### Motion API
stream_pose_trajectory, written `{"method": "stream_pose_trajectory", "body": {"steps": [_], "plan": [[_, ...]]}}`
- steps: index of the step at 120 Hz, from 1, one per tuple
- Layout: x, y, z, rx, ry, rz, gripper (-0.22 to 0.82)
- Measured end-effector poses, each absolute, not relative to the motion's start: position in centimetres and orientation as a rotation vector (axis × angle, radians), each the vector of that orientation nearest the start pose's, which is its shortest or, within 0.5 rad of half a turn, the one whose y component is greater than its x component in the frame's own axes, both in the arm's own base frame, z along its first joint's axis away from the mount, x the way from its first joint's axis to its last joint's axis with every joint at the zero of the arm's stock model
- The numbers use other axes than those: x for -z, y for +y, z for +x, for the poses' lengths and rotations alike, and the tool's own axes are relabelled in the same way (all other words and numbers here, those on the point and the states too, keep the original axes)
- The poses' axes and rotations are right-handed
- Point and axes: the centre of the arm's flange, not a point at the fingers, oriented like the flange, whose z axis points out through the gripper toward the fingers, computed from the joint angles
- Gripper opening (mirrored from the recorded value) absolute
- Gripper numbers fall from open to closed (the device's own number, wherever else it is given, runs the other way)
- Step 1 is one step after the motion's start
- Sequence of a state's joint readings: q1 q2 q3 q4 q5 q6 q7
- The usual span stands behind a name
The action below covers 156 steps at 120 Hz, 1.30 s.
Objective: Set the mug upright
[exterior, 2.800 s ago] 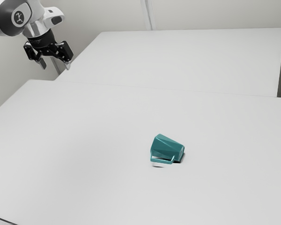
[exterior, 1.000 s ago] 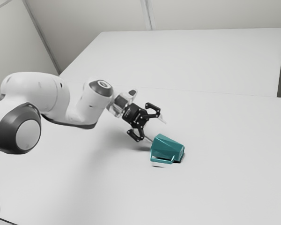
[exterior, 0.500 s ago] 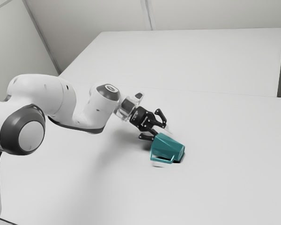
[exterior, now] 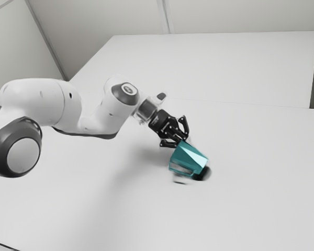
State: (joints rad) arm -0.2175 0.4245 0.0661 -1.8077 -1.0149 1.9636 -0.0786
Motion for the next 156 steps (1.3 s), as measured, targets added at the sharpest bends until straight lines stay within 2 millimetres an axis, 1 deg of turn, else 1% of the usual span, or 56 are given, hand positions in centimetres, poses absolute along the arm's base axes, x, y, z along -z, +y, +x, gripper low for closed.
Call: {"method": "stream_pose_trajectory", "body": {"steps": [22, 32, 41, 62, 80, 87, 105, 121, 136, 156], "plan": [[-37.8, -16.0, 60.9, 0.294, 0.394, 2.444, -0.17], [-40.3, -15.6, 60.4, 0.231, 0.34, 2.554, -0.17], [-41.8, -14.8, 60.1, 0.173, 0.296, 2.662, -0.18], [-44.3, -12.5, 59.1, 0.047, 0.202, 2.911, -0.18], [-43.9, -10.5, 56.9, -0.013, 0.167, 3.047, -0.18], [-43.8, -10.0, 56.1, -0.026, 0.166, 3.07, -0.18], [-42.5, -9.2, 54.3, -0.007, 0.182, 3.099, -0.17], [-41.4, -8.6, 53.7, 0.021, 0.207, 3.11, -0.17], [-40.4, -8.2, 53.5, 0.046, 0.233, 3.115, -0.17], [-38.0, -7.7, 53.4, 0.106, 0.266, 3.124, -0.18]]}}
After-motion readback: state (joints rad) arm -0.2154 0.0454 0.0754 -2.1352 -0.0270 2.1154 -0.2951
